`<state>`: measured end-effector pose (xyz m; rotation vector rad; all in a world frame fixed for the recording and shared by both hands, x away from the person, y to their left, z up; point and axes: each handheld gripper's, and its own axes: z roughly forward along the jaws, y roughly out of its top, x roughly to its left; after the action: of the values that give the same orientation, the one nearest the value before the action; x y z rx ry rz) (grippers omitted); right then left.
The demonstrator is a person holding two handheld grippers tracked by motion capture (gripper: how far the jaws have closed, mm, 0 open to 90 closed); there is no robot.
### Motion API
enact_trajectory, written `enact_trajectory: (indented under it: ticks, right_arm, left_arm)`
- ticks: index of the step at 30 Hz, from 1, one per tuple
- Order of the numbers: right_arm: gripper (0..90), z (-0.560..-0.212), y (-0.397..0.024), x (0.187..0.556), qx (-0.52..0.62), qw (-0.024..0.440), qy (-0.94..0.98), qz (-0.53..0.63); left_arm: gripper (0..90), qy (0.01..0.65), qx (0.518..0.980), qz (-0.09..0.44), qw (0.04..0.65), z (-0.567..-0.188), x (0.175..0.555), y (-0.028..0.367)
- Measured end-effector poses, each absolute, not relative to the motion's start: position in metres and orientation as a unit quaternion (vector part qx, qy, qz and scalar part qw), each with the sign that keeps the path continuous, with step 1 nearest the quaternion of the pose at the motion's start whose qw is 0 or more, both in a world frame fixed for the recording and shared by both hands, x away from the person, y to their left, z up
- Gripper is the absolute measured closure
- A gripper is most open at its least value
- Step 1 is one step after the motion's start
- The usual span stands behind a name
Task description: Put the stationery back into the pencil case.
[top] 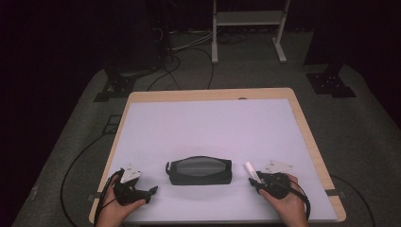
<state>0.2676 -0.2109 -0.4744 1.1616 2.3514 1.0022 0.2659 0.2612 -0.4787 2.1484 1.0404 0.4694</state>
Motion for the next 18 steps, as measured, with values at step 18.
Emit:
enact_trajectory:
  ticks: [18]
  right_arm:
    - [70.2,-0.4754,-0.2144,0.2669,0.411,0.172,0.823,0.352]
  left_arm:
    - [7.8,0.401,0.828,0.181,0.347,-0.4787,0.2658,0.2612]
